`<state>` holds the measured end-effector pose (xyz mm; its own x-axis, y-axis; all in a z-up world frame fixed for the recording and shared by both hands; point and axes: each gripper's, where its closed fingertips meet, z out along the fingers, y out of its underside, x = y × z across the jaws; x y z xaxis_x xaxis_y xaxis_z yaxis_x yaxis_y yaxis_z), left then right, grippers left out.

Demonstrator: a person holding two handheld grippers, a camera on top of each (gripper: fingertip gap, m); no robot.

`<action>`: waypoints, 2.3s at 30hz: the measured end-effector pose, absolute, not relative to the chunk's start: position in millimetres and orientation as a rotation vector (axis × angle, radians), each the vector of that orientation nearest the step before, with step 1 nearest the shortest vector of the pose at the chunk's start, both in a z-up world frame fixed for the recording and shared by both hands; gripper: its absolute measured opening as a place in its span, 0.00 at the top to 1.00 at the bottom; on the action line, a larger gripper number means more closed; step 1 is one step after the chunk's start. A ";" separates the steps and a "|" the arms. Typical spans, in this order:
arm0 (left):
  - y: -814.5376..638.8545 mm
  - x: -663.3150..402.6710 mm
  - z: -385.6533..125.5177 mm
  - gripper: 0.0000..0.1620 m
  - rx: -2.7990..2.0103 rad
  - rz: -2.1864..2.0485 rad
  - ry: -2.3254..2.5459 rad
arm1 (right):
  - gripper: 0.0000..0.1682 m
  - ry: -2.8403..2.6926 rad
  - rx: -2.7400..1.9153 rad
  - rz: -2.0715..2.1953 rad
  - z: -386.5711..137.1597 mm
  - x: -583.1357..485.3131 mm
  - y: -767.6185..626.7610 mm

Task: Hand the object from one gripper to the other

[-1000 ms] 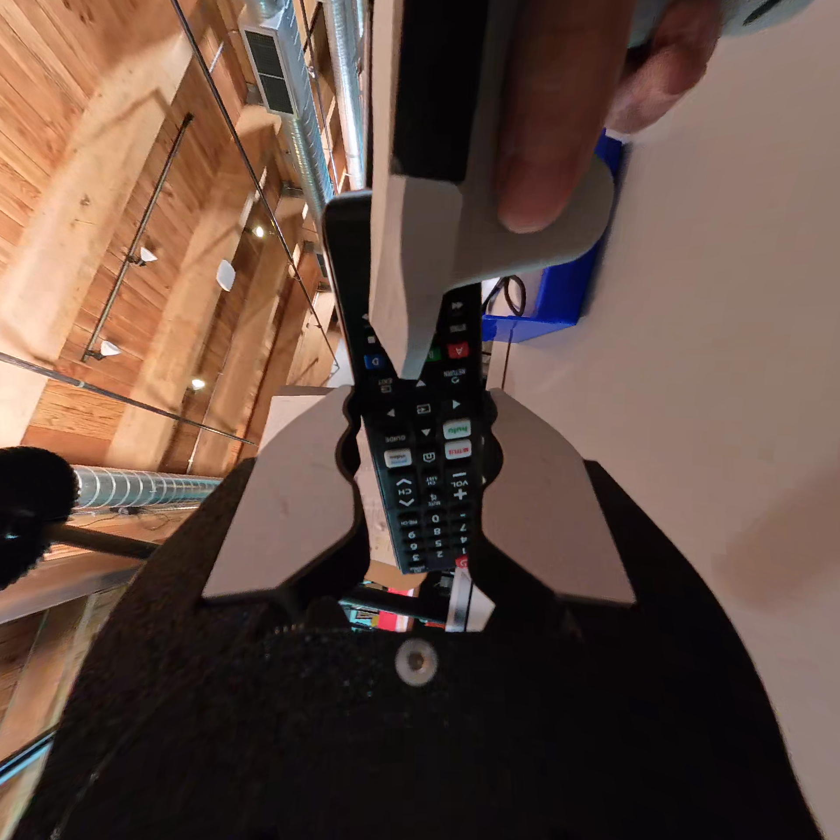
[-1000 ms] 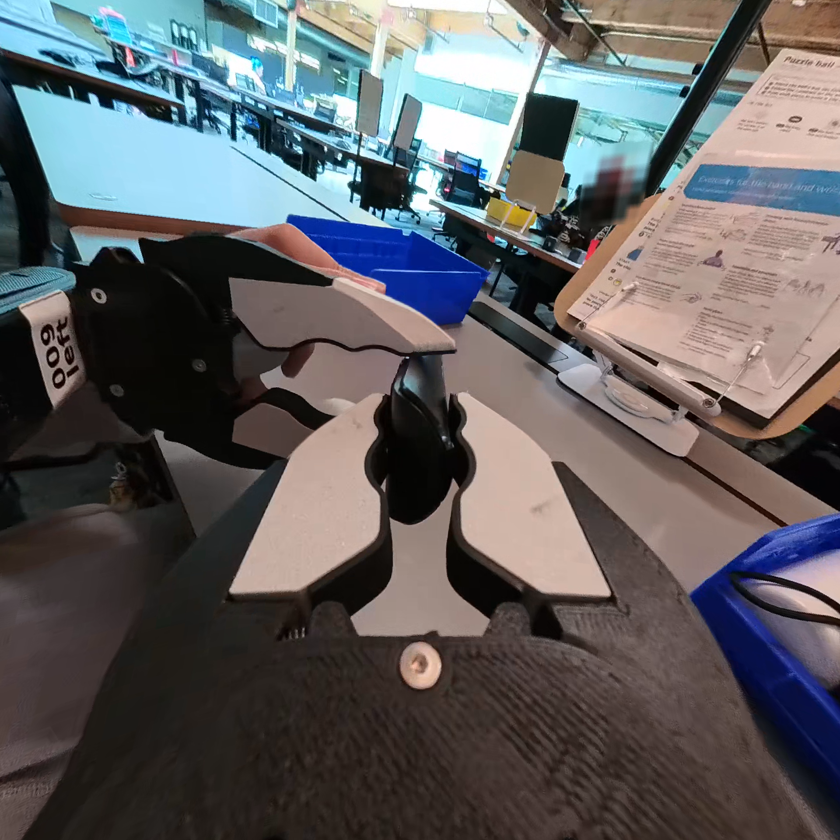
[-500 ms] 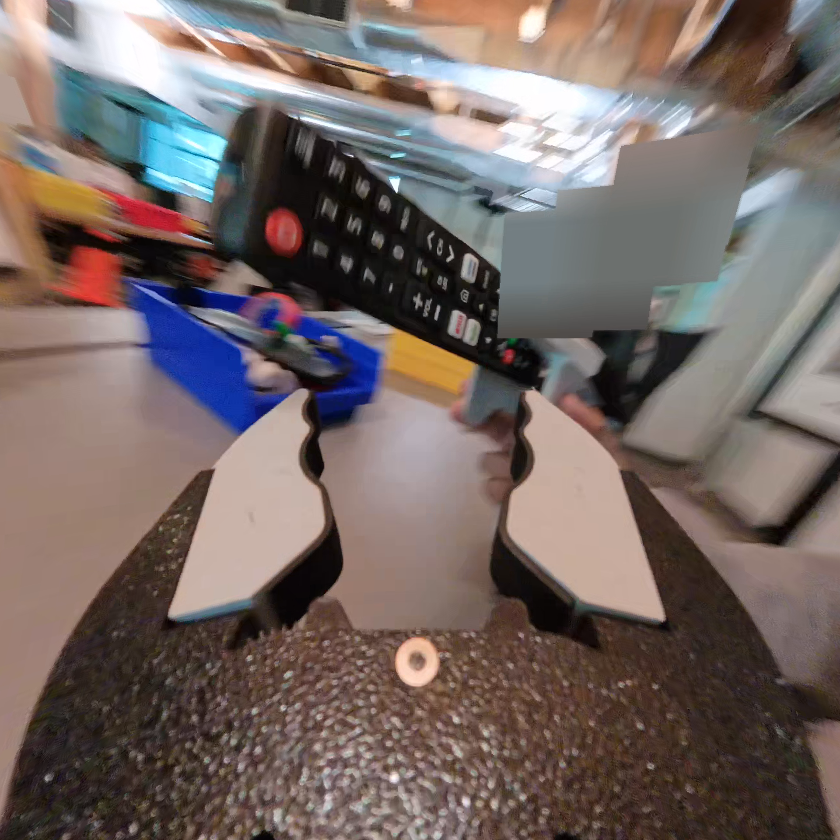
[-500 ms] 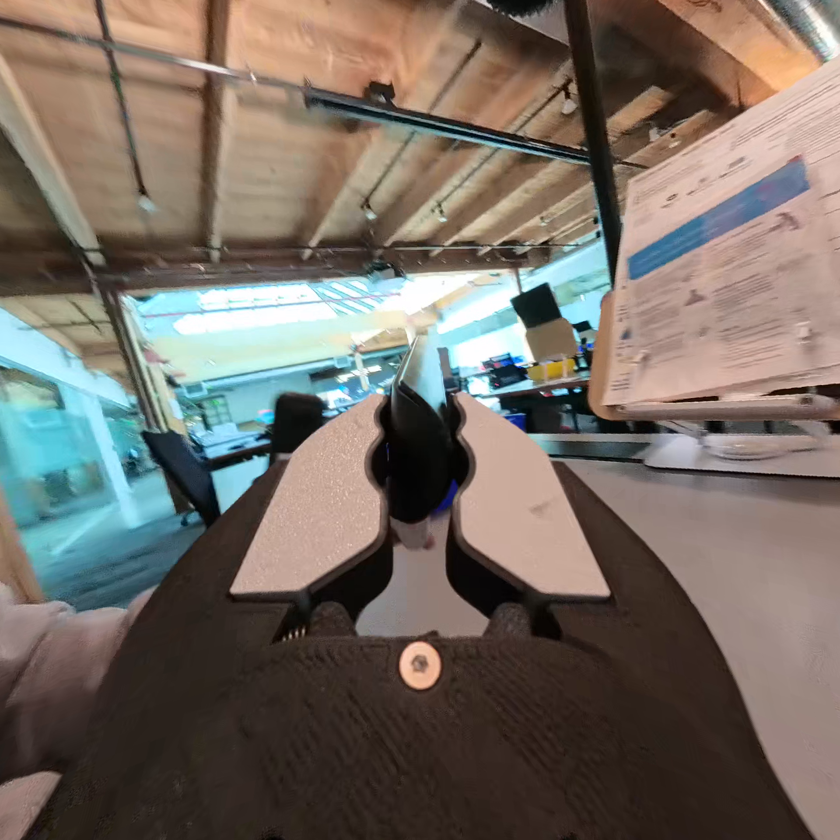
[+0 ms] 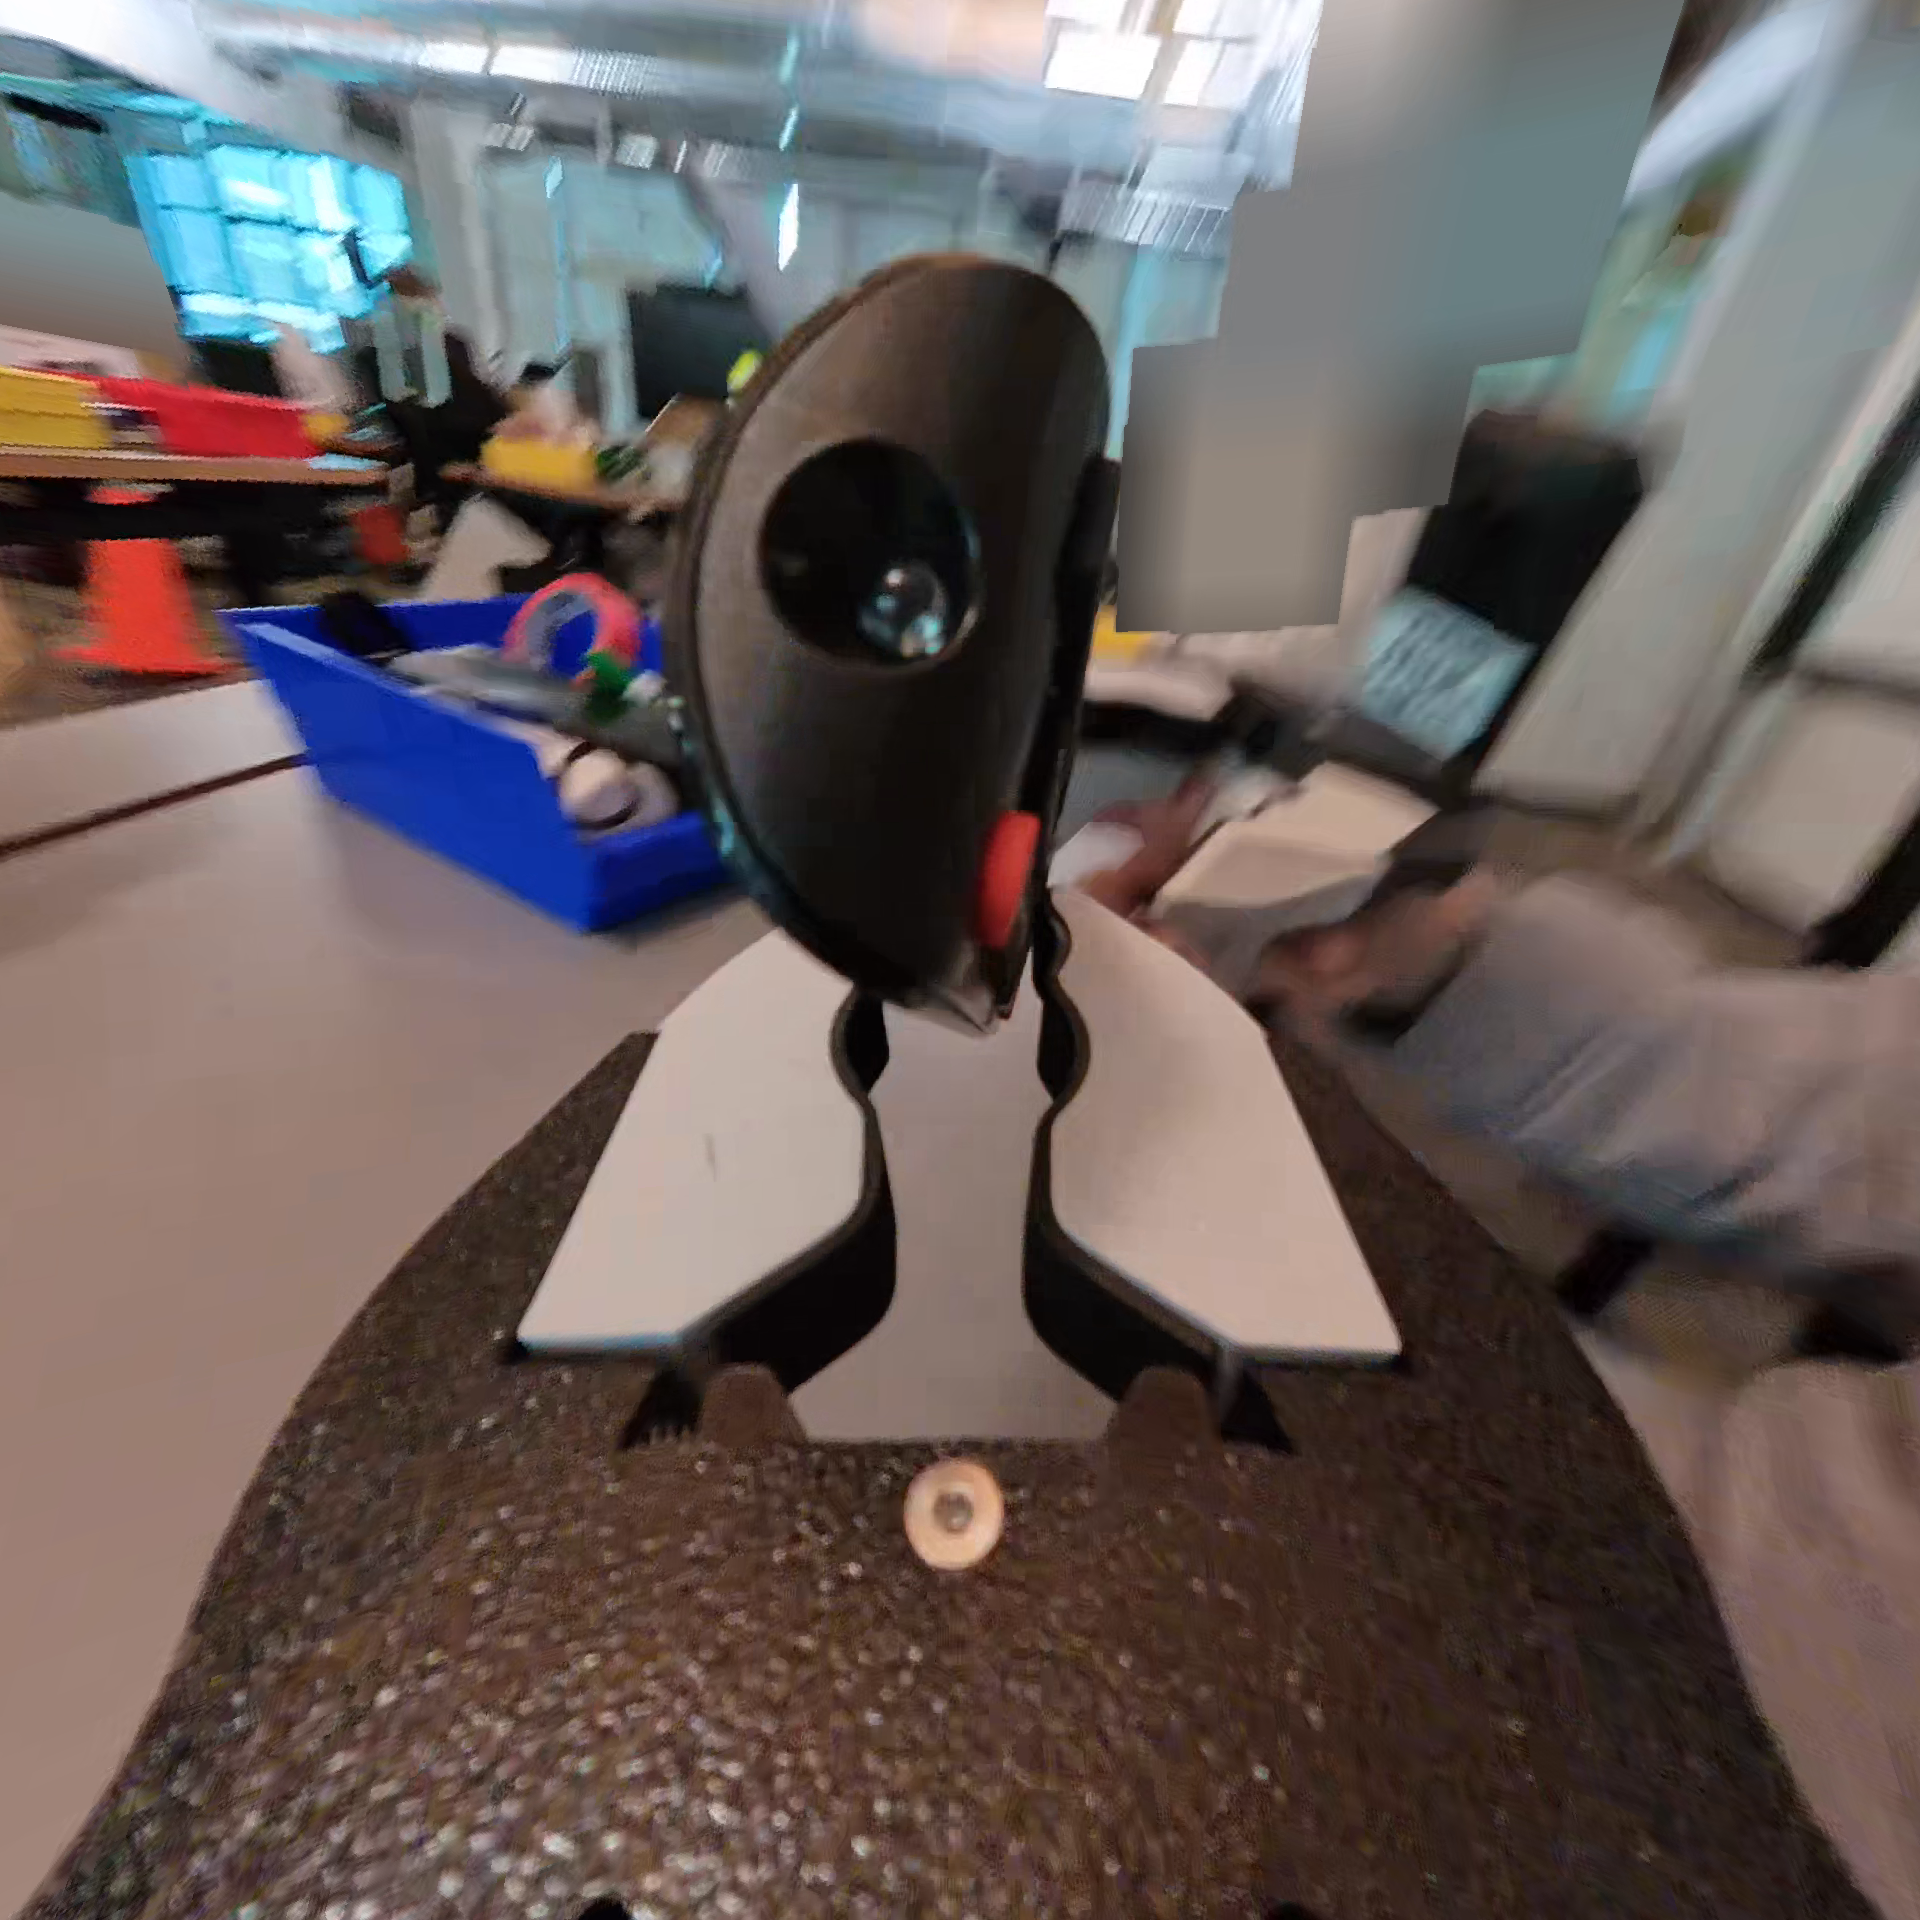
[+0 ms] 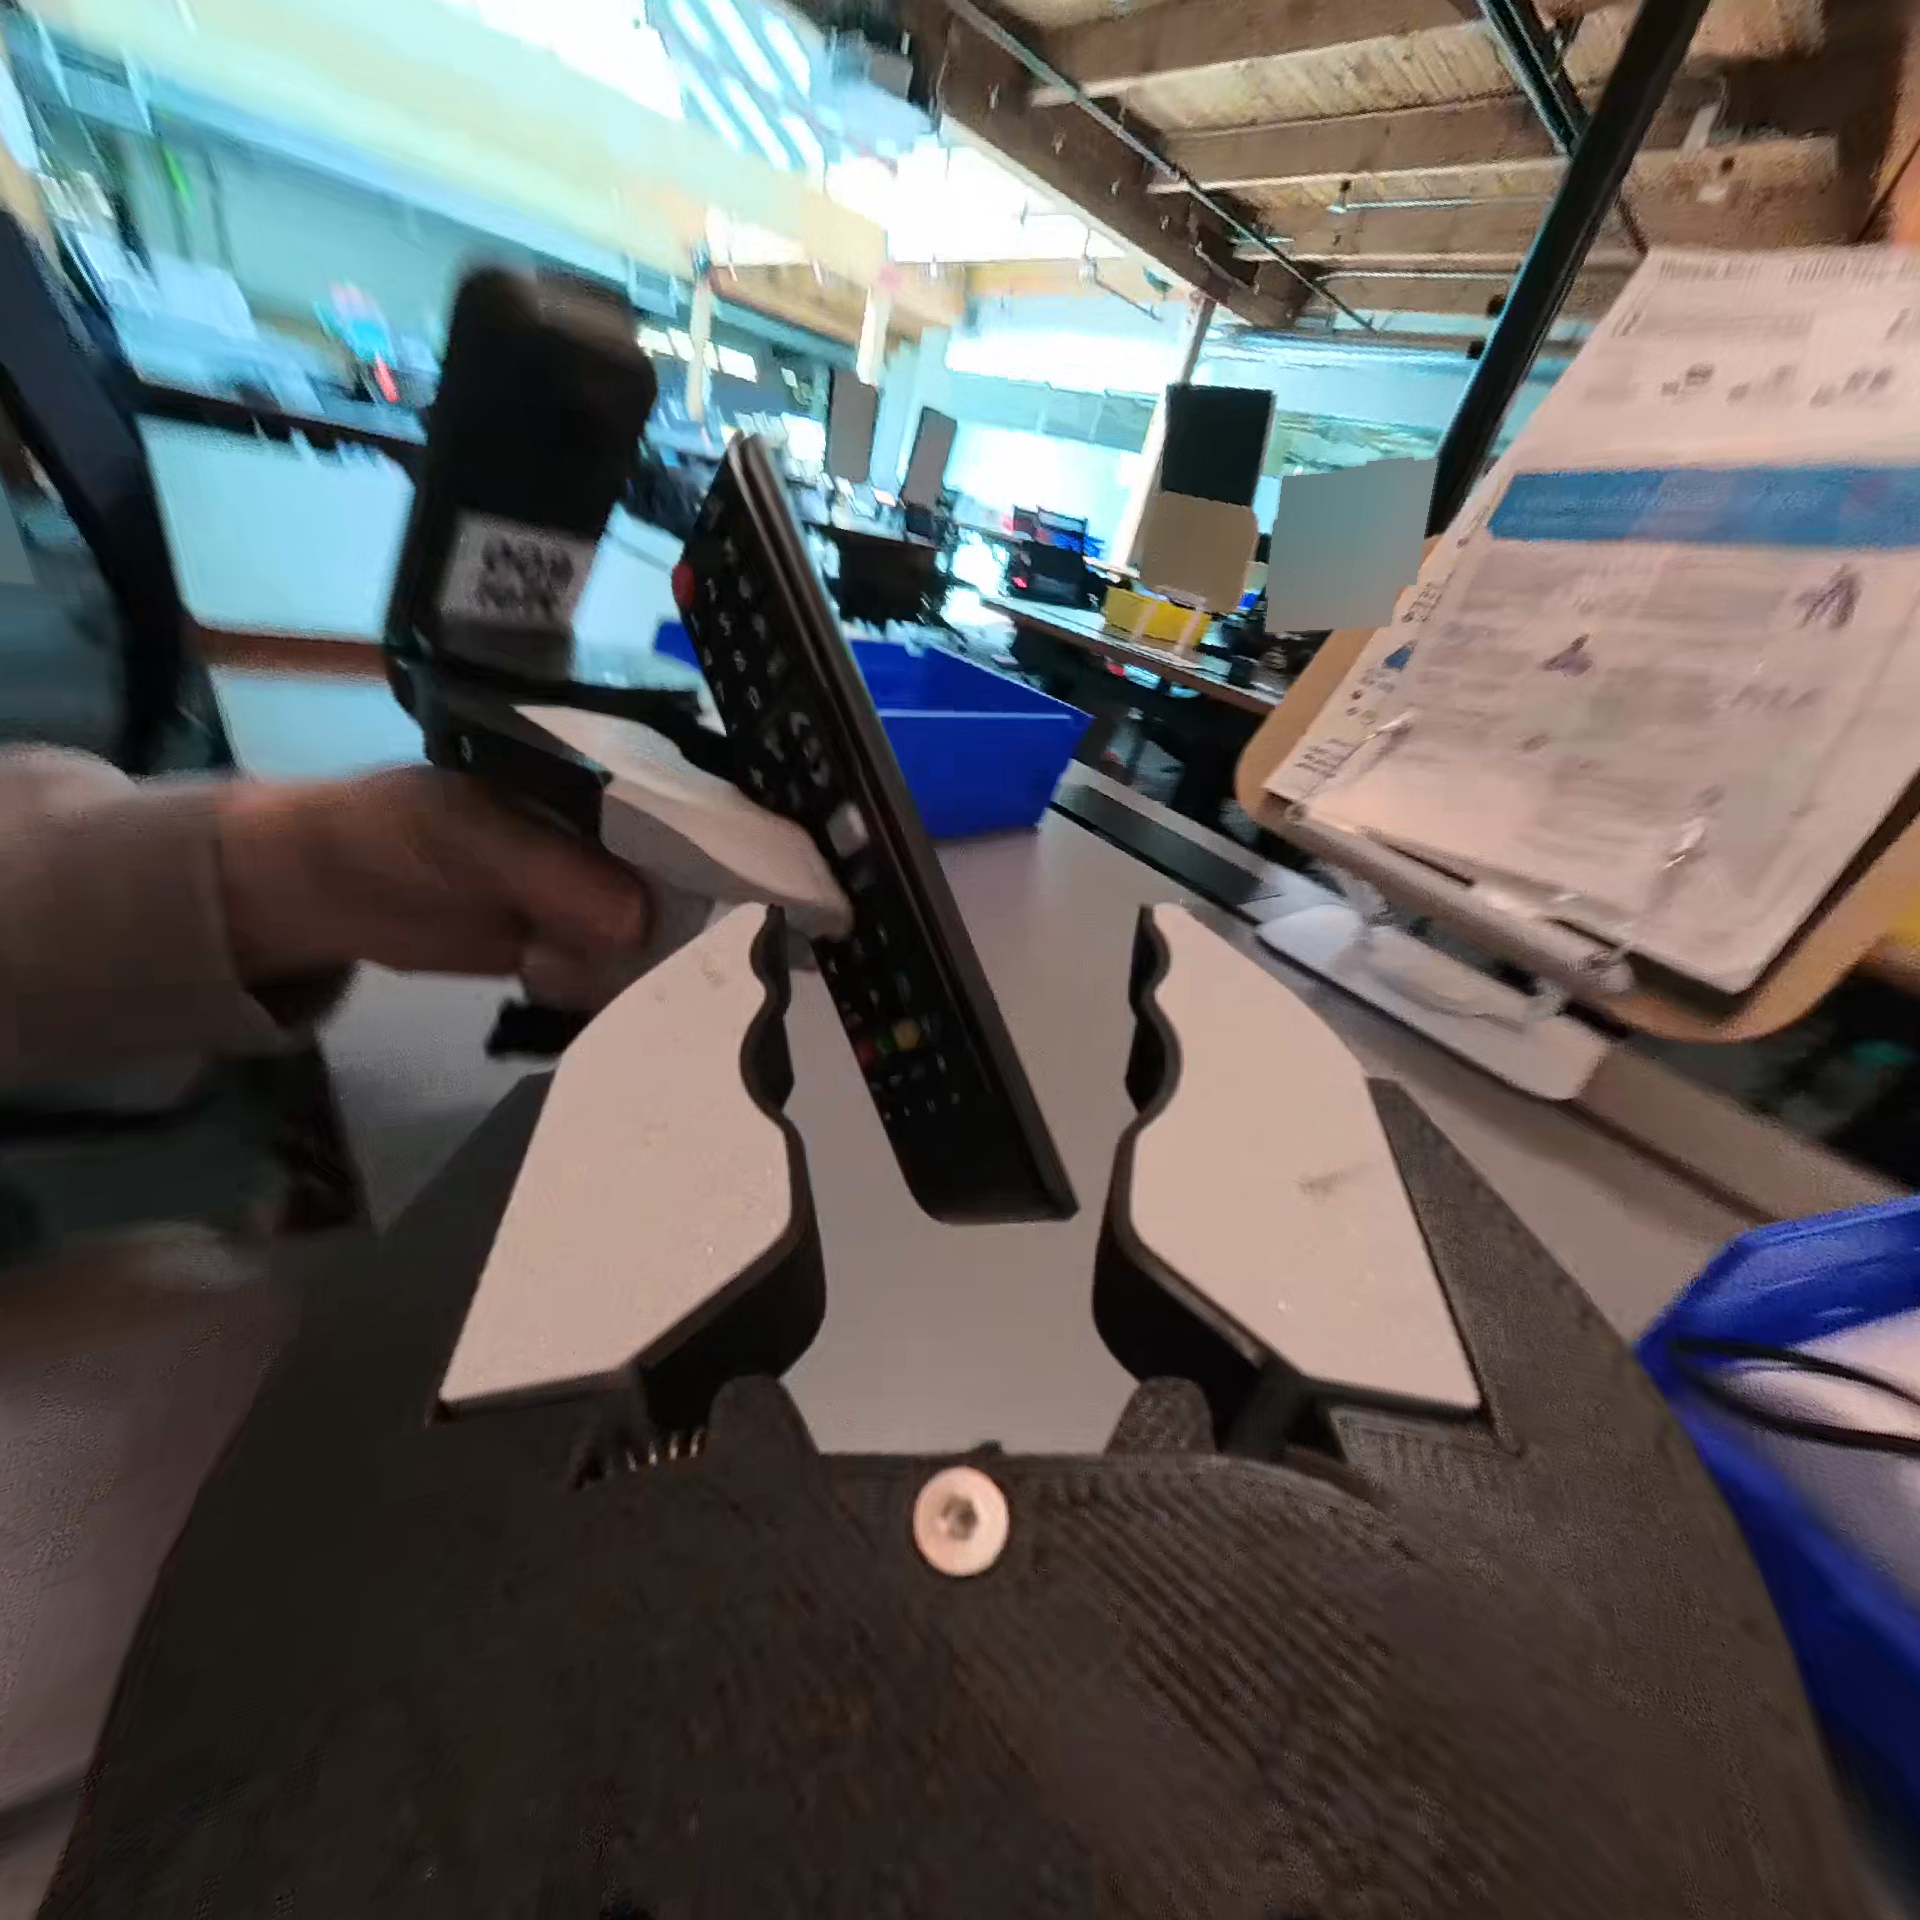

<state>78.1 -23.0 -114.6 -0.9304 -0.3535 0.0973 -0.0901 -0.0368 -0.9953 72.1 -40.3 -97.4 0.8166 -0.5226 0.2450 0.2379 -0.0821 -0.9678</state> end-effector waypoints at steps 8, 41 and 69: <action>-32.6 82.1 -147.3 0.85 -0.136 -1.246 2.063 | 0.71 0.078 -1.637 -0.822 -100.8 51.6 -10.7; -21.3 66.6 -102.4 0.86 -0.517 -2.621 1.883 | 0.53 0.315 -1.202 -0.497 -69.7 82.5 -77.5; -3.5 55.6 -73.6 0.62 -0.299 -2.309 1.867 | 0.70 0.220 -1.713 -1.391 -126.5 119.8 -75.8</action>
<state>55.6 -3.5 -73.6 -0.9678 -0.2454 0.0562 -0.0036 -0.2098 -0.9777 119.8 -75.8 -126.5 0.3537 -0.6233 0.6974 0.3780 -0.5868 -0.7161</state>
